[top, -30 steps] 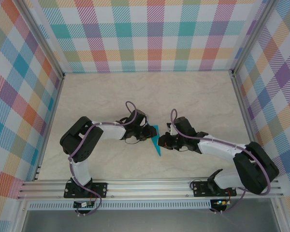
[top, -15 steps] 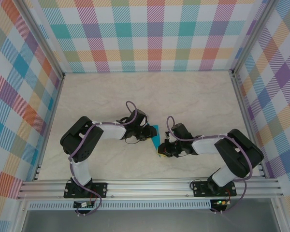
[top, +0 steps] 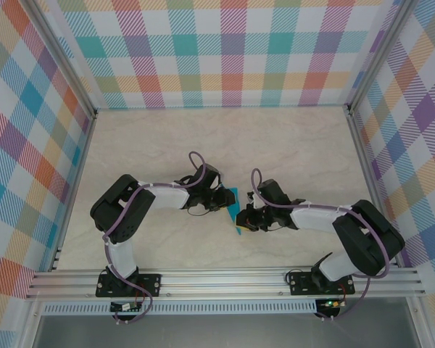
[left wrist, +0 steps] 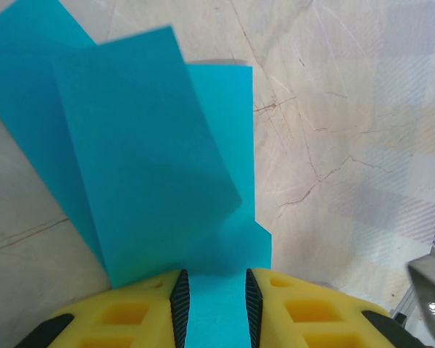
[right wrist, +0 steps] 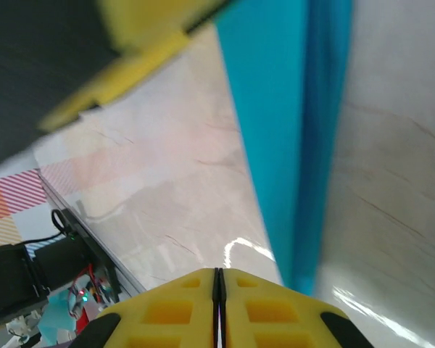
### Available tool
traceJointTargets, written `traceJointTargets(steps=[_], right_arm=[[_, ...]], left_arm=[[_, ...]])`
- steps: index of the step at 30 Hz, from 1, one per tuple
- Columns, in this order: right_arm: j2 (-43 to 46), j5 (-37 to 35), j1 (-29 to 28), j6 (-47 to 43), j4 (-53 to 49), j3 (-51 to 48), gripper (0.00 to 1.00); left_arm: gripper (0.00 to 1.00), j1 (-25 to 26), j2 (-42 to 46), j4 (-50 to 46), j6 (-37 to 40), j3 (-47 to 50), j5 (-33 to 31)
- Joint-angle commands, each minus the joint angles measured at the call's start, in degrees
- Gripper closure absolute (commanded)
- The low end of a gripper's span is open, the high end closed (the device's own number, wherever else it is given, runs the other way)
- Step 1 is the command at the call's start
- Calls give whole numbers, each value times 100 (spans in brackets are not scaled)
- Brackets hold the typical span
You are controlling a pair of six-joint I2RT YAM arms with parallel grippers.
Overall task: Fold a paper plane with a square sheet of paper (pick it up from the middle)
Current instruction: Fold the wing for the fifth time at the center of the table.
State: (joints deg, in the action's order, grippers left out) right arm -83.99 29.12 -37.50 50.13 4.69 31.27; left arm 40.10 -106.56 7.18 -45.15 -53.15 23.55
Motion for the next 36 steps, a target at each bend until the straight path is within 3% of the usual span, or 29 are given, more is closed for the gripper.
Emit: traceJointTargets(steps=[1,6,12,19,30,36], right_arm=[[-304,-43,5,140,176,382,90],[-942,-28,65,275,388,506,91],[-1141,-176,63,273,238,-85,92],[-518,377,11,-19,213,-332,88],[-34,134,-126,-257,-574,-727,86],[801,-107,-118,-9,-323,-526,84]], left_arm=[[70,90,-457,-270,125,37,-105],[70,94,-475,-302,138,-6,-79],[70,90,-462,-373,142,-20,-131],[71,94,-488,-443,155,-39,-180],[71,92,-497,-483,142,-100,-162],[71,103,-495,-481,151,-103,-114]])
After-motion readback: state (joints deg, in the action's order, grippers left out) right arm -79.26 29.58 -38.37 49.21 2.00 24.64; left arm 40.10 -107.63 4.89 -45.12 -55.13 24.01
